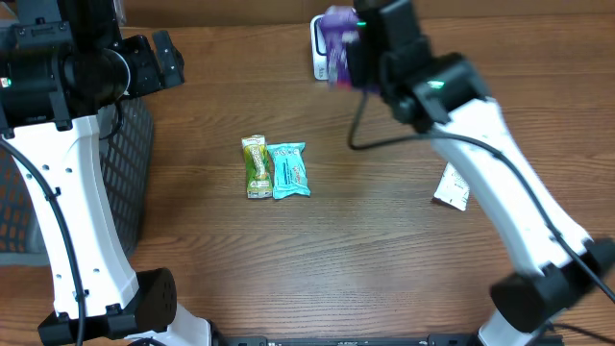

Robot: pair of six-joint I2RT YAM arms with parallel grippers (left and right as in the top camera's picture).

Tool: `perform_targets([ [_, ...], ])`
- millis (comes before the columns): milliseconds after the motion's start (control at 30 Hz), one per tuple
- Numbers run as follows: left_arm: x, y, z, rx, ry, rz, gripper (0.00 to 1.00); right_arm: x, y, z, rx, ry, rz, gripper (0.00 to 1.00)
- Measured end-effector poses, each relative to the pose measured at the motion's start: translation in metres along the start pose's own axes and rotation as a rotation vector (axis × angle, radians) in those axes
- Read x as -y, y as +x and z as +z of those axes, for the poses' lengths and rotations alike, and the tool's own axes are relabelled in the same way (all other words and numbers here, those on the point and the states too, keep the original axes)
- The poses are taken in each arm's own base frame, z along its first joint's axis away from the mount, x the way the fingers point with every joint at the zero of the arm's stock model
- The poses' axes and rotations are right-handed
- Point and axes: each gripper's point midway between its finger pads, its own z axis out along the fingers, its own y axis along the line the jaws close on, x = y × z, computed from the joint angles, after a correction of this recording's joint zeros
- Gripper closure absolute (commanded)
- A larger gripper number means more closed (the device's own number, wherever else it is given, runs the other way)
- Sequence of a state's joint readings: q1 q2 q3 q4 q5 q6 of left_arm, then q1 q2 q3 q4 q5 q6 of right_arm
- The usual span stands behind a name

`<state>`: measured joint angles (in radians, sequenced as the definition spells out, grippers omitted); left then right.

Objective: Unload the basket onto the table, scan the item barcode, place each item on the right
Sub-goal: 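Hold the liners pack in front of the scanner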

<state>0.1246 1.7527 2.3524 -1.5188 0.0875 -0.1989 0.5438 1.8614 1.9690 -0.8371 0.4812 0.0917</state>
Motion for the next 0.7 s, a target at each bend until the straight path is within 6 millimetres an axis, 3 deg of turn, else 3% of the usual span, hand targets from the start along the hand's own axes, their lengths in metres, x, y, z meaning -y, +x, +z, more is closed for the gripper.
perform_targets([
  [100, 0.000, 0.000, 0.000, 0.001, 0.001, 0.000, 0.01, 0.017, -0.028, 0.039, 0.152, 0.247, -0.047, 0.96],
  [200, 0.000, -0.001, 0.000, 0.004, 0.000, 0.000, 0.00, 0.025, -0.043, 0.064, 0.241, 0.433, -0.157, 0.96],
  [367, 0.000, 0.000, 0.000, 0.001, 0.000, 0.000, 0.01, 0.014, -0.068, 0.084, 0.347, 0.540, -0.380, 0.96],
  [533, 0.000, 0.000, 0.000, 0.001, 0.000, 0.000, 0.00, -0.013, -0.062, 0.113, 0.351, 0.503, -0.654, 0.96],
  [700, 0.000, 0.000, 0.000, 0.001, 0.000, 0.000, 0.00, -0.055, -0.024, 0.168, 0.340, 0.409, -0.923, 0.96],
])
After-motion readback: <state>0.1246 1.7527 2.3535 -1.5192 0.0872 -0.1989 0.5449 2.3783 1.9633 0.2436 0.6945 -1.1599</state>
